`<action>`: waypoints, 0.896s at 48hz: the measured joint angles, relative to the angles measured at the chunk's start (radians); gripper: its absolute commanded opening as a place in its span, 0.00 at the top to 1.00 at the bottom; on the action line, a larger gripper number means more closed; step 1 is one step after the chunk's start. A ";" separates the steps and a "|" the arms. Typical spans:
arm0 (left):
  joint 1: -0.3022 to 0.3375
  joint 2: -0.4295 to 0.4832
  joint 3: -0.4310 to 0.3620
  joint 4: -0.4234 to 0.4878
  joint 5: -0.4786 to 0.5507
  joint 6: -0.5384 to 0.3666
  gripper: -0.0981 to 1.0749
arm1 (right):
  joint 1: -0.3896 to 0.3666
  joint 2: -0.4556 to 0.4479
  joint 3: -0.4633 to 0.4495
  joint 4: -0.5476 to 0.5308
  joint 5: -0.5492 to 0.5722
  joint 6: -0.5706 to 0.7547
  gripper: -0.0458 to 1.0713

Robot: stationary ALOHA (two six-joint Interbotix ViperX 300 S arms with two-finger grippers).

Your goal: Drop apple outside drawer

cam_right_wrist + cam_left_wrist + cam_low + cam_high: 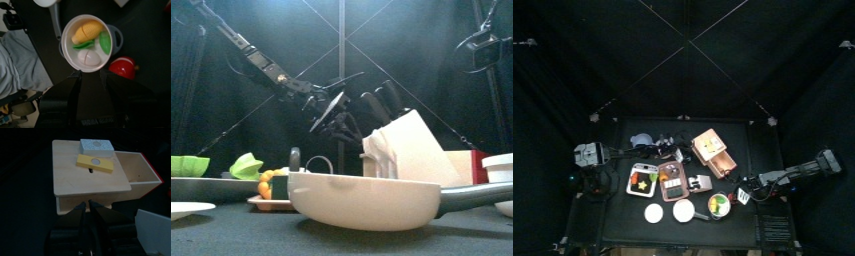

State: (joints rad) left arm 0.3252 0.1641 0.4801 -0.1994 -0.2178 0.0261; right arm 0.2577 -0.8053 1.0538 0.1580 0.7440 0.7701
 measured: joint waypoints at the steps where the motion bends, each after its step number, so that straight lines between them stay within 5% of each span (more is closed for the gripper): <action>1: 0.000 -0.003 0.003 0.008 0.000 0.002 0.40 | 0.002 0.000 0.003 -0.003 0.009 0.014 0.29; 11: -0.006 -0.043 0.060 0.097 0.000 0.002 0.40 | 0.012 0.005 0.041 -0.075 0.048 0.190 0.28; 26: -0.078 -0.121 0.216 0.115 -0.063 0.002 0.40 | 0.069 0.040 0.054 -0.249 0.052 0.526 0.21; 43: -0.094 -0.242 0.391 0.124 -0.261 0.000 0.37 | 0.127 0.052 0.083 -0.344 0.055 0.577 0.09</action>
State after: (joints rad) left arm 0.2316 -0.0782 0.8713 -0.0752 -0.4786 0.0261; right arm 0.3850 -0.7532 1.1367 -0.1856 0.7992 1.3468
